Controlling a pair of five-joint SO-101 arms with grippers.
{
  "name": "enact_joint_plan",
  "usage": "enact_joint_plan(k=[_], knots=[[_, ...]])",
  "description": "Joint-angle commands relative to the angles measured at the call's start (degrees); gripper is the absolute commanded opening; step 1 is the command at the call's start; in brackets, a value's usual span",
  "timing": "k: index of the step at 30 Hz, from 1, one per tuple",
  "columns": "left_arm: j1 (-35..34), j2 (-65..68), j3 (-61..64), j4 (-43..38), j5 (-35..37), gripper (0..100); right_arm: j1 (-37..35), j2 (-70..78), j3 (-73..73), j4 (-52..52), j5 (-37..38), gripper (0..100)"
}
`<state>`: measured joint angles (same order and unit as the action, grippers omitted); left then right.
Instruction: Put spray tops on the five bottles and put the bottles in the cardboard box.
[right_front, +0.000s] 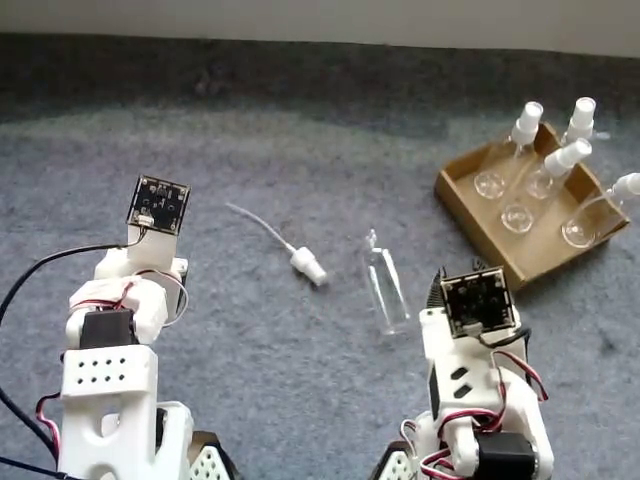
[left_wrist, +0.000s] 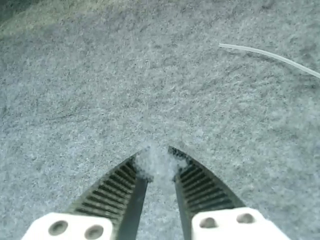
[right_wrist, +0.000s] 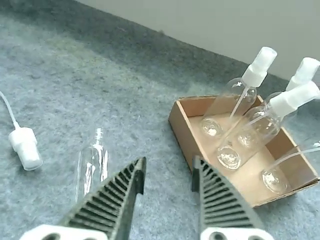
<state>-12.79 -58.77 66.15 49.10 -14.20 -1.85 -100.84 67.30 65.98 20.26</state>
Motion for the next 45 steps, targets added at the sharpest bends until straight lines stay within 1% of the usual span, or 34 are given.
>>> enact_joint_plan(k=[1, 5, 7, 11, 14, 18, 22, 25, 28, 31, 33, 36, 41, 45], knots=[[0.04, -1.1, -0.22, -0.97, 0.7, 1, 0.4, 8.13, -3.3, -2.59, -1.23, 16.4], [0.04, -1.1, -0.22, -0.97, 0.7, 1, -0.48, 20.09, -9.54, -3.65, -1.23, 16.4], [0.04, -1.1, 0.31, -1.41, 0.7, 1, -2.86, 26.07, -13.41, -3.3, -1.23, 16.4], [0.04, -1.1, 2.68, -5.27, 0.7, 1, -8.66, 37.67, -19.3, -3.03, -1.32, 16.4], [0.04, -1.1, 3.91, -7.03, 0.7, 1, -11.82, 46.73, -23.87, -0.31, -1.32, 16.6], [0.04, -1.1, 3.91, -7.03, 0.7, 1, -14.37, 58.42, -29.93, 2.77, -1.41, 16.6], [0.04, -1.1, 3.91, -7.03, 0.7, 1, -15.16, 69.49, -36.7, 4.53, -5.1, 16.7], [0.04, -1.1, 3.91, -7.03, 0.7, 1, -16.57, 77.85, -42.59, 8.4, -5.36, 17.0], [0.04, -1.1, 3.91, -7.03, 0.7, 1, -17.98, 85.93, -49.01, 13.14, -5.63, 22.4], [0.04, -1.1, 3.91, -7.03, 0.7, 1, -18.33, 93.41, -54.99, 15.43, -5.71, 26.5], [0.04, -1.1, 3.91, -7.03, 0.7, 1, -18.33, 97.45, -58.33, 15.52, -5.8, 26.5], [0.04, -1.1, 3.91, -7.03, 0.7, 1, -18.33, 103.16, -62.9, 15.78, -8.35, 26.5], [0.04, -1.1, 4.0, -7.03, 0.7, 1, -18.42, 111.16, -69.41, 16.13, -8.7, 26.5], [0.04, -1.1, 4.0, -7.03, 0.7, 1, -18.42, 117.41, -76.0, 21.49, -8.88, 26.5]])
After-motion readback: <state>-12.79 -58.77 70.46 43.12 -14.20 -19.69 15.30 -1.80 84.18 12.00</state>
